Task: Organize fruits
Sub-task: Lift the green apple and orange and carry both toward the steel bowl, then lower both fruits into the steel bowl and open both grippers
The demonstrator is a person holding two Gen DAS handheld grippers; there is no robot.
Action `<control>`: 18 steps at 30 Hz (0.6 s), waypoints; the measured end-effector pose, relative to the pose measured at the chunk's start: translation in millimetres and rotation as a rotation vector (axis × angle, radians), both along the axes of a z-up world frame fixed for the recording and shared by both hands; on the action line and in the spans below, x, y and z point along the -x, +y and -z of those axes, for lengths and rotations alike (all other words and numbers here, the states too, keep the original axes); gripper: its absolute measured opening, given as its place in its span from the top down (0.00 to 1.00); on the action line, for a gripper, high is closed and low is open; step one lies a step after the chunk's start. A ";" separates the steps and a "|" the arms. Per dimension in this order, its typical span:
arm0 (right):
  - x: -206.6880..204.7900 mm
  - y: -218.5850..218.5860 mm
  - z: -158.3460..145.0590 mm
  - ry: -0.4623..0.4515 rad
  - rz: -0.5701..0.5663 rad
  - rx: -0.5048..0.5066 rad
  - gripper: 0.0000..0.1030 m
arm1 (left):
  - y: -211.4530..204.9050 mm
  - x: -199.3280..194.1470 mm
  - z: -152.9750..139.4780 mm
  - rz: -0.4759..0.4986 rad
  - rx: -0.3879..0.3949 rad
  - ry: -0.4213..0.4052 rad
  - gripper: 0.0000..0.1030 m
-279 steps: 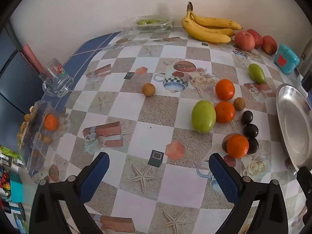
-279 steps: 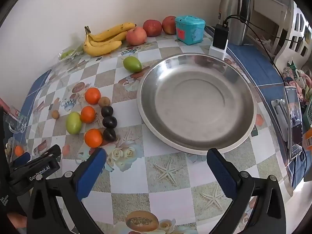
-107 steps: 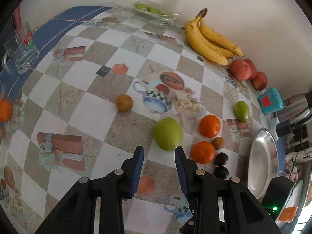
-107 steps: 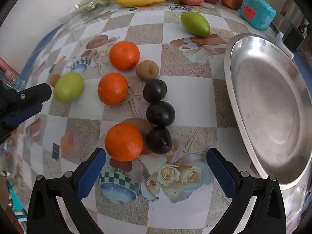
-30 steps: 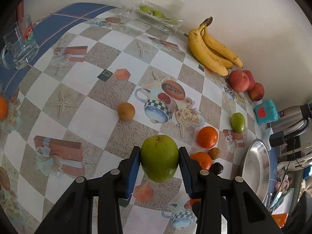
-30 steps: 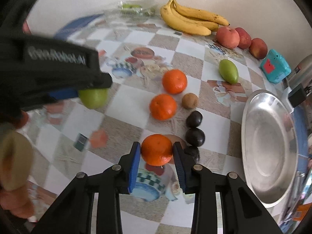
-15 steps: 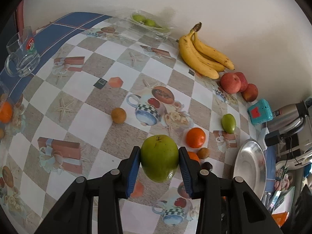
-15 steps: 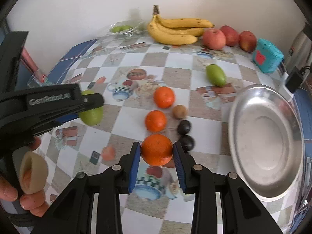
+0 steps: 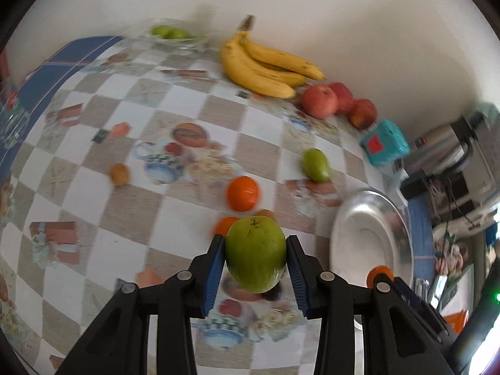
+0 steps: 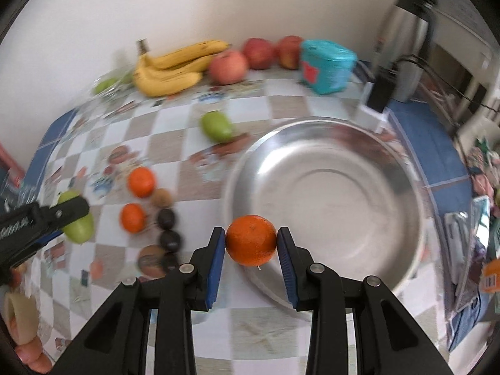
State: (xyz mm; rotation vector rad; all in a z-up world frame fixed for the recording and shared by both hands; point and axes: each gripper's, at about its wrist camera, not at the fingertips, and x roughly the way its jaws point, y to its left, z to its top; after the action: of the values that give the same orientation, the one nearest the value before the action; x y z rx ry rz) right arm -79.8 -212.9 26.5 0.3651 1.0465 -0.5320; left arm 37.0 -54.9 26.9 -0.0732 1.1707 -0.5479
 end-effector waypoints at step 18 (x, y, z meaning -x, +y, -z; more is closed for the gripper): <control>38.2 -56.2 1.2 -0.006 0.156 -0.014 0.65 | -94.8 52.3 2.5 0.239 0.043 -0.073 0.59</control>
State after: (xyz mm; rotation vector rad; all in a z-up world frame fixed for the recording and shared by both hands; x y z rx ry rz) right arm -118.0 -269.0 25.3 0.4628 1.0212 -0.6627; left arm -15.3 -149.7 24.4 0.0503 1.1031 -0.7803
